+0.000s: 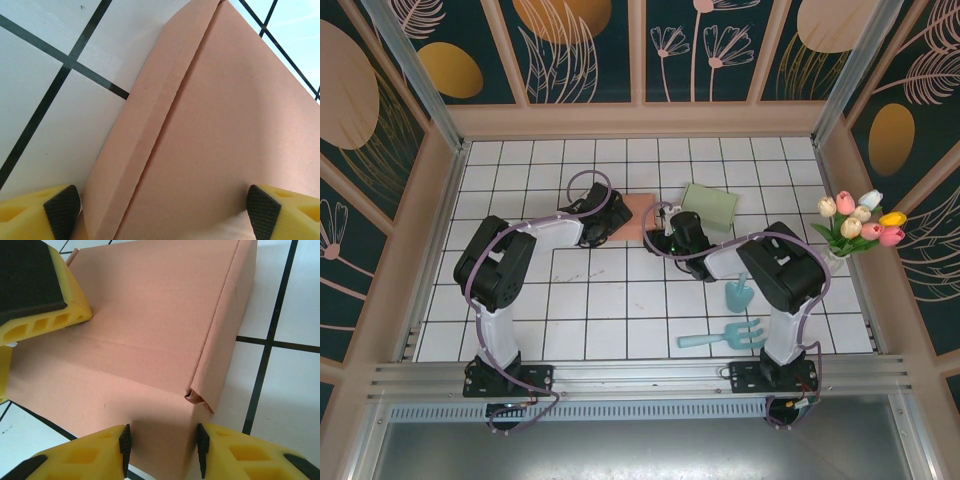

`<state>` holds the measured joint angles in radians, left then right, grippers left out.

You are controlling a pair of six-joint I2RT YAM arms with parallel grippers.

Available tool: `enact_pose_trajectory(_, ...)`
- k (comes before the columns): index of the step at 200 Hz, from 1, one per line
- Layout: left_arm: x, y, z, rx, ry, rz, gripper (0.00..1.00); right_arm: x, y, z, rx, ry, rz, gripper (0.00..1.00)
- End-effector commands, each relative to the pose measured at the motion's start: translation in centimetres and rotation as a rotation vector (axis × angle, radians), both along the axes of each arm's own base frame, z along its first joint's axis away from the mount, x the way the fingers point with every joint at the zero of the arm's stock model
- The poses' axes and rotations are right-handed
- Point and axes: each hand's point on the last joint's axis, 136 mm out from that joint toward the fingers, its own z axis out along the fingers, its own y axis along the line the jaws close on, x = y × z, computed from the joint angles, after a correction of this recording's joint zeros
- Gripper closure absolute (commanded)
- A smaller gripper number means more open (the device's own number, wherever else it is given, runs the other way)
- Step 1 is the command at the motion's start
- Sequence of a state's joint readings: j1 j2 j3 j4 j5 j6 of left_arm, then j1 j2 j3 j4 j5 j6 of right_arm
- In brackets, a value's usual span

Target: Fold the paper box

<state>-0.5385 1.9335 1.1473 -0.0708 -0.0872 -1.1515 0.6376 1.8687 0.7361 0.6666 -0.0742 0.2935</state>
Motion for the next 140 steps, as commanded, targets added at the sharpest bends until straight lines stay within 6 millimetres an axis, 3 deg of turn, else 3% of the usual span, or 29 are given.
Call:
enact_pose_trajectory(1, -1.2, 2.8, -4.7, 0.113, 0.084, 0.018, 0.11, -0.4, -0.5, -1.7, -0.045, -0.018, 0.002, 0.59)
enact_pose_trajectory(65, -1.5, 2.8, -5.7, 0.125, 0.107, -0.010, 0.11, 0.3, -1.7, -3.7, -0.069, -0.028, -0.036, 0.58)
enact_pose_trajectory(140, -2.4, 3.3, -6.8, 0.169, 0.140, -0.048, 0.12, 2.2, -2.4, -3.2, -0.119, -0.143, -0.079, 0.54)
